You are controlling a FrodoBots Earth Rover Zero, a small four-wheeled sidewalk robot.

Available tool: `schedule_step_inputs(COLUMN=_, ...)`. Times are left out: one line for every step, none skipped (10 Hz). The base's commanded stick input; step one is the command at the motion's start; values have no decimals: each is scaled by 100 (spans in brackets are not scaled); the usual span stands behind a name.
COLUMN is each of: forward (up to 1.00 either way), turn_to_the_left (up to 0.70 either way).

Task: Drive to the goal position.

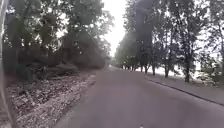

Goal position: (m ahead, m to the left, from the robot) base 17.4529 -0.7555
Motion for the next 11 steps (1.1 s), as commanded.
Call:
schedule_step_inputs(forward=70, turn_to_the_left=3)
schedule_step_inputs(forward=70, turn_to_the_left=4)
schedule_step_inputs(forward=70, turn_to_the_left=4)
schedule_step_inputs(forward=70, turn_to_the_left=4)
schedule_step_inputs(forward=70, turn_to_the_left=4)
schedule_step_inputs(forward=70, turn_to_the_left=3)
schedule_step_inputs(forward=70, turn_to_the_left=3)
schedule_step_inputs(forward=70, turn_to_the_left=3)
schedule_step_inputs(forward=70, turn_to_the_left=3)
schedule_step_inputs(forward=70, turn_to_the_left=3)
schedule_step_inputs(forward=70, turn_to_the_left=3)
